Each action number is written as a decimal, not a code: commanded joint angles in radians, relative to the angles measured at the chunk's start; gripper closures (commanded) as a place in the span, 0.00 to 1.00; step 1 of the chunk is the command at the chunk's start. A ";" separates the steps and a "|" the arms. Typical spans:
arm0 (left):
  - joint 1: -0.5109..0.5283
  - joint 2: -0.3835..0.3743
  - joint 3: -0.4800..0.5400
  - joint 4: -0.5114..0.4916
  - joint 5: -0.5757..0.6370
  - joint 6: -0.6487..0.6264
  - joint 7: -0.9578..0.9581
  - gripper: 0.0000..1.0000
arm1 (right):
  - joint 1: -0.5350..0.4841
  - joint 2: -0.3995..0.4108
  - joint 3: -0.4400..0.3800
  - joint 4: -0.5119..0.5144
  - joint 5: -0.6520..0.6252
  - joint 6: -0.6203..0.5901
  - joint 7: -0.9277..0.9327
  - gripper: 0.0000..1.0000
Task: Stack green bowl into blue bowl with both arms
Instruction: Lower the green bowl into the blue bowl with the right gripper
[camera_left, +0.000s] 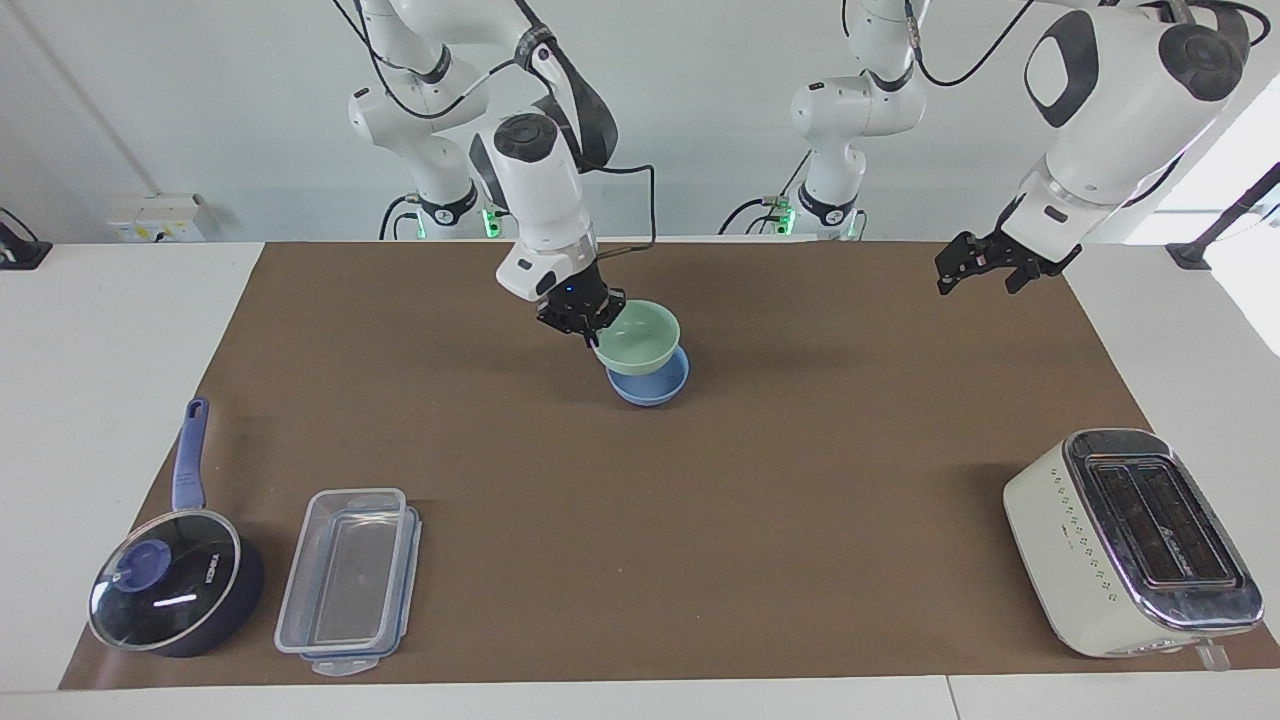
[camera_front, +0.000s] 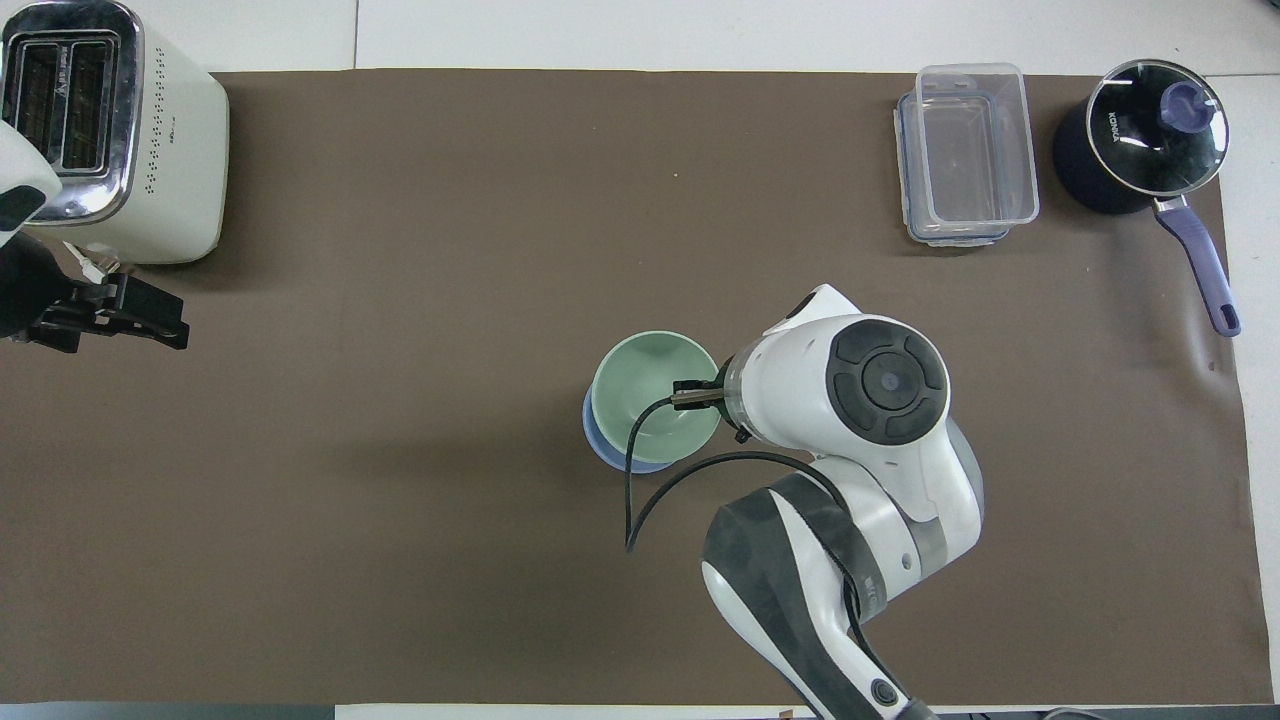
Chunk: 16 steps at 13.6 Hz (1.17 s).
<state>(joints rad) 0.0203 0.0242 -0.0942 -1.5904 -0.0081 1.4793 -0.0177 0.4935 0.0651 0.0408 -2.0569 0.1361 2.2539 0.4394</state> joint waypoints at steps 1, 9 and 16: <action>-0.005 -0.006 -0.004 0.006 0.033 -0.013 -0.010 0.00 | 0.010 0.022 -0.005 0.006 0.016 0.032 0.050 1.00; -0.005 -0.017 -0.006 -0.011 0.031 0.009 -0.021 0.00 | 0.056 0.055 -0.007 -0.058 0.016 0.087 0.167 1.00; -0.005 -0.017 -0.004 -0.011 0.002 0.012 -0.096 0.00 | 0.054 0.055 -0.009 -0.060 -0.003 0.088 0.154 1.00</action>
<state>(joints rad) 0.0199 0.0213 -0.0979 -1.5877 -0.0043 1.4784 -0.0945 0.5435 0.1310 0.0388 -2.1000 0.1357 2.3202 0.5945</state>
